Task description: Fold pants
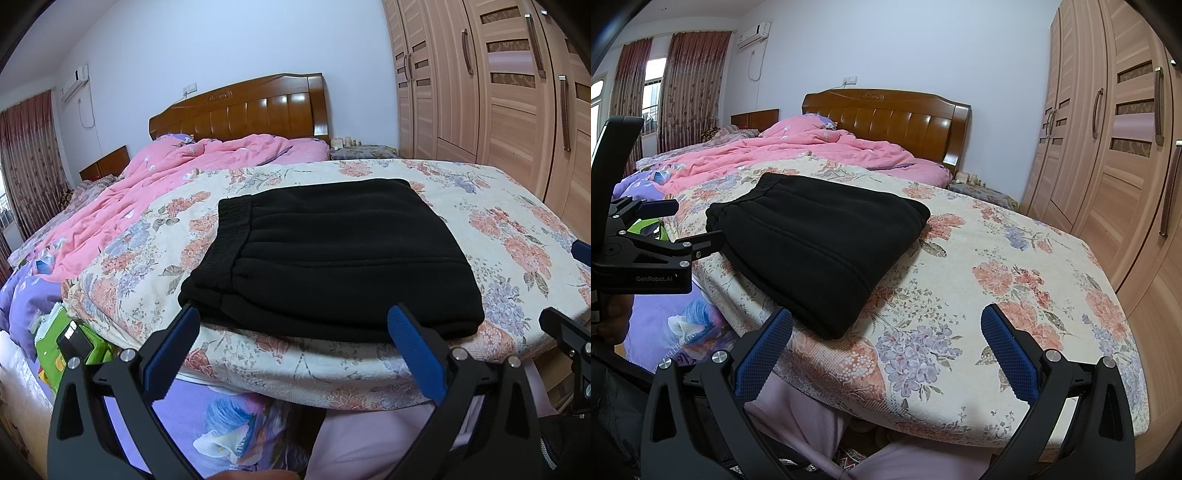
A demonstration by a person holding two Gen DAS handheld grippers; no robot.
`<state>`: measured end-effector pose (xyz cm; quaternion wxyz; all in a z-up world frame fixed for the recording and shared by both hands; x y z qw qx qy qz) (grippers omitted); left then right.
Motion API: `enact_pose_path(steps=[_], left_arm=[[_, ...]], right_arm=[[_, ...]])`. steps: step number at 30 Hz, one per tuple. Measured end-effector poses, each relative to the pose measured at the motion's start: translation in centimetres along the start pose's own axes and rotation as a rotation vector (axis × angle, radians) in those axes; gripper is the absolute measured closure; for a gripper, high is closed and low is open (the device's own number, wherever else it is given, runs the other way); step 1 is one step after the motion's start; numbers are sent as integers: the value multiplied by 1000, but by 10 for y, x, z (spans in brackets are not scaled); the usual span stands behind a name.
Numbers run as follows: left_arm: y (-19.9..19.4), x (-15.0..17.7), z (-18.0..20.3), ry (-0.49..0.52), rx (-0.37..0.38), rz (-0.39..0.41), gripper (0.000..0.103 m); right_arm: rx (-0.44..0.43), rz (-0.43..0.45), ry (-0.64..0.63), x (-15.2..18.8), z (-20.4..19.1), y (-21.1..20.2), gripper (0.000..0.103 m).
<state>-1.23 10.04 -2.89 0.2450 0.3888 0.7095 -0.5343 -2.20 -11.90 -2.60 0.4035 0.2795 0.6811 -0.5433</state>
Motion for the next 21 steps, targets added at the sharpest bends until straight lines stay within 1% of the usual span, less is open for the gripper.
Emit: enact_pose_path(steps=[8,18,21], left_arm=[[-1,1,1,-2,6,8,1],[1,3,0,-16,61,7,1],[3,5,-3,-27,48,-5,1]], right_arm=[[0,1,0,0,0,0,5],[1,-1,1,0,-1,0,5],[0,-1,3,0,0,0,5]])
Point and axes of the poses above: each gripper's, at about its wrist camera, not at the fingertips, and y roughly the way its jaws point, z to its right, x to its underside, the point moved 4 cm from there along y, roughly the way its jaws point, and after that the axes turned 14 degrees about y, right-handed, at the moved point
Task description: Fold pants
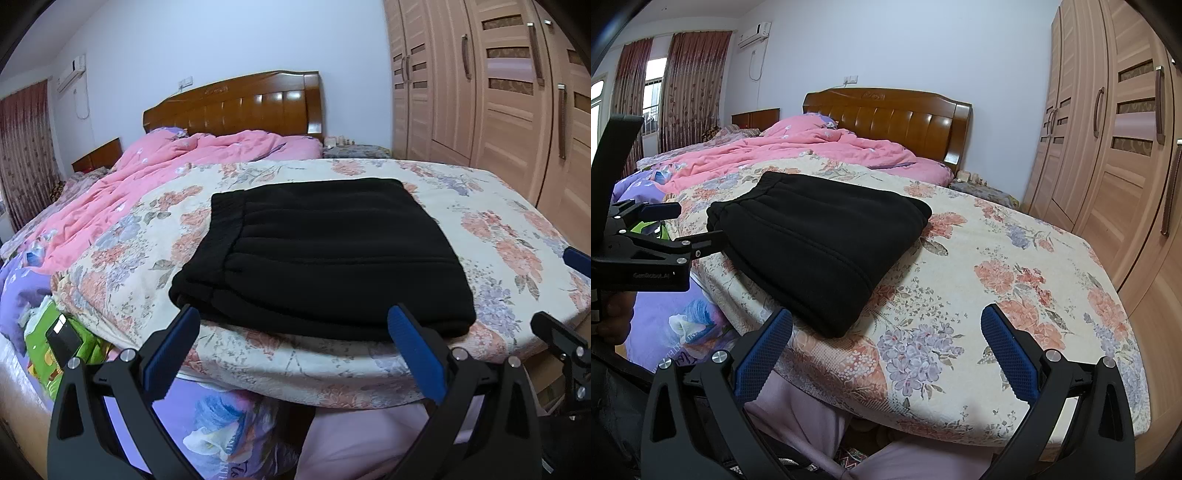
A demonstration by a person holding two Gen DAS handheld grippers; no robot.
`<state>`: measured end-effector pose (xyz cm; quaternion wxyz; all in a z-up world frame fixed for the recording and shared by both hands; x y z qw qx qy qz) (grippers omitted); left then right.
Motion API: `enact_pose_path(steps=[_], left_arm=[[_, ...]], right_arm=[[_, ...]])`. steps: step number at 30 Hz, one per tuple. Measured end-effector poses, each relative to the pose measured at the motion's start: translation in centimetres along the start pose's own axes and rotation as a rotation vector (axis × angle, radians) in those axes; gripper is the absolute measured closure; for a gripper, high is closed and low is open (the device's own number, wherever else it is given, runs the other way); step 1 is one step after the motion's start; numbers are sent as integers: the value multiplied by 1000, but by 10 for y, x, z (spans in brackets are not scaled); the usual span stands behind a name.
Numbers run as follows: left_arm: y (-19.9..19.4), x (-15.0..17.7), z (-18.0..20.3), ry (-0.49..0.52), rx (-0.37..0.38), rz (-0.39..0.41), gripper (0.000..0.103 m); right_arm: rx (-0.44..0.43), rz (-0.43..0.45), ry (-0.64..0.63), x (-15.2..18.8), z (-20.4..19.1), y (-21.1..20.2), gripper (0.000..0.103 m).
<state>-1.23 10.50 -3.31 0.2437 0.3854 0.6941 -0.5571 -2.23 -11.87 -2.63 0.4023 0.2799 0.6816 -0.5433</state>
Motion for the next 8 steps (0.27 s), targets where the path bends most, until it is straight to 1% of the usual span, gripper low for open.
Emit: enact_pose_path(steps=[5,8], left_arm=[[8,3,-4,-16,6,-41,1],[10,5,-5,-21,4,-49,1]], right_arm=[[0,-1,-1,0,0,0,5],[0,0,-1,0,-1,0,5]])
Point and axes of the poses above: each gripper's, at about its wrist camera, not at the fingertips, and y roughly the way its jaws point, z to its right, x to its underside, the point moved 4 cm from there along y, roughly the way its jaws point, and after that the axes turned 14 degrees about y, right-handed, at the moved point
